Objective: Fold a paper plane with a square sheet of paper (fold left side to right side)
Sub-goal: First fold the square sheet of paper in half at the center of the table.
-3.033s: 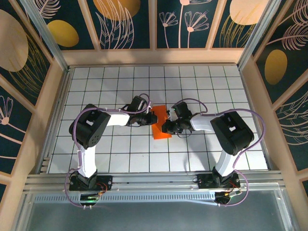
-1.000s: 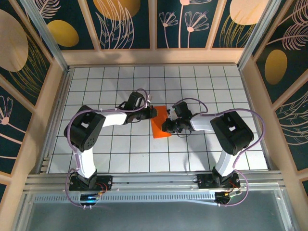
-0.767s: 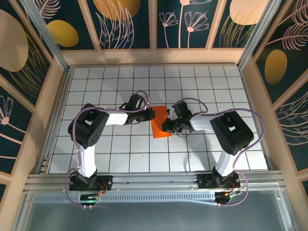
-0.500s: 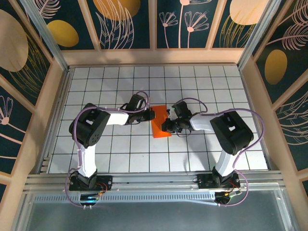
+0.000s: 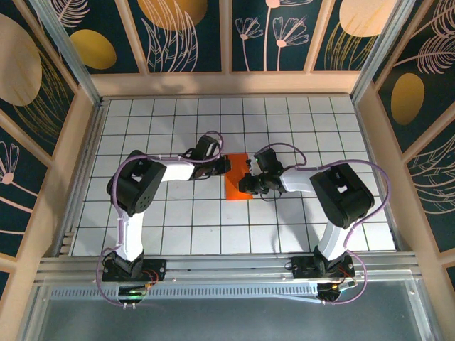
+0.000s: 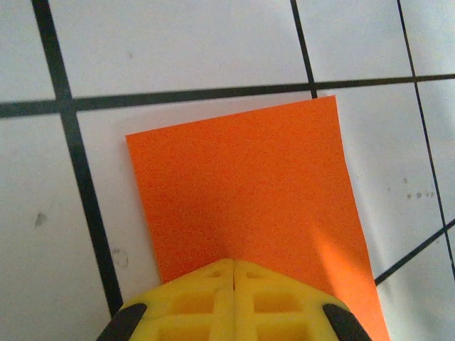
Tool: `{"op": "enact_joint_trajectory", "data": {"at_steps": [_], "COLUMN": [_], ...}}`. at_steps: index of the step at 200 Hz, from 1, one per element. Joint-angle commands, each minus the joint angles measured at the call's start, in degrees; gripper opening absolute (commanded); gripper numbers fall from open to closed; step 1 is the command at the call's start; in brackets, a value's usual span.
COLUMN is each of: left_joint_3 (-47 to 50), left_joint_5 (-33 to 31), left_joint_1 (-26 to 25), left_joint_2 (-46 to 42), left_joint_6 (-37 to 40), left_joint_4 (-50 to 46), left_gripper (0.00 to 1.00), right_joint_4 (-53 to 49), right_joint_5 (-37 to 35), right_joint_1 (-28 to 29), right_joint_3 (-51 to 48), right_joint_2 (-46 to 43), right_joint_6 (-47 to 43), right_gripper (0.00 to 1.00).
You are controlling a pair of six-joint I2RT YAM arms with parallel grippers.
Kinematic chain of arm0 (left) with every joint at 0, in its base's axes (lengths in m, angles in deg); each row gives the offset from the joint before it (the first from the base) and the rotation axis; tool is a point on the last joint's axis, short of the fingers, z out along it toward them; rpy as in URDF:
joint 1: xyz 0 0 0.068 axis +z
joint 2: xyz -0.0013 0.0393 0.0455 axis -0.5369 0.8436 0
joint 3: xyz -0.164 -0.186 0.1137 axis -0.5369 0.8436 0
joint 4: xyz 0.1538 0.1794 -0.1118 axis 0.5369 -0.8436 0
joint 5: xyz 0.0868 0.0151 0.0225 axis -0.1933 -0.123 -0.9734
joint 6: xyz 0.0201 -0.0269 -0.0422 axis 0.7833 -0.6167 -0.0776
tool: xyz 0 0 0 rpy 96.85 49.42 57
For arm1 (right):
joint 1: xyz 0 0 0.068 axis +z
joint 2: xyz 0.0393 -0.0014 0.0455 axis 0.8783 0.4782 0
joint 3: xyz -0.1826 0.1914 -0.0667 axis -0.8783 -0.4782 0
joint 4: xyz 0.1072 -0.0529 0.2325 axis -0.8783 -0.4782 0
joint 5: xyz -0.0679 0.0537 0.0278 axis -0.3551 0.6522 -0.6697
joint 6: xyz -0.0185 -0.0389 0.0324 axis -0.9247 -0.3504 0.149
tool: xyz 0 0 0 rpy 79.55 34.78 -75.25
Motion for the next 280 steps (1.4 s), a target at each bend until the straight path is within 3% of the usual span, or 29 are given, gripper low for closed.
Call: {"op": "enact_joint_trajectory", "data": {"at_steps": [1,108,156,214,280], "left_joint_3": [-2.27,-8.43,-0.63,9.00,4.75], "left_joint_5": [-7.72,-6.34,-3.29,4.14,7.58], "left_joint_1": [2.80,7.54,7.41,1.40,-0.74], "left_joint_2": [3.24,7.48,-0.88,-11.82,-5.19], "left_joint_6": [0.75,-0.29,-0.37,-3.45,-3.42], "left_joint_4": [-1.08,-0.89,1.84,3.55,2.48], "left_gripper": [0.00,0.00,0.00,0.00,0.00], "right_joint_4": [-9.74,-8.52,-7.50,-6.28,-6.47], "right_joint_5": [-6.97,-5.93,-4.77,-4.08,-4.07], "right_joint_1": [0.05,0.01,0.16,0.40,0.75], "right_joint_3": [-2.78,-3.43,-3.31,-2.74,-1.95], "right_joint_2": [3.50,3.17,2.33,2.93,3.82], "right_joint_6": [-1.08,-0.21,0.76,1.12,0.86], "right_gripper": [0.00,0.00,0.00,0.00,0.00]}}
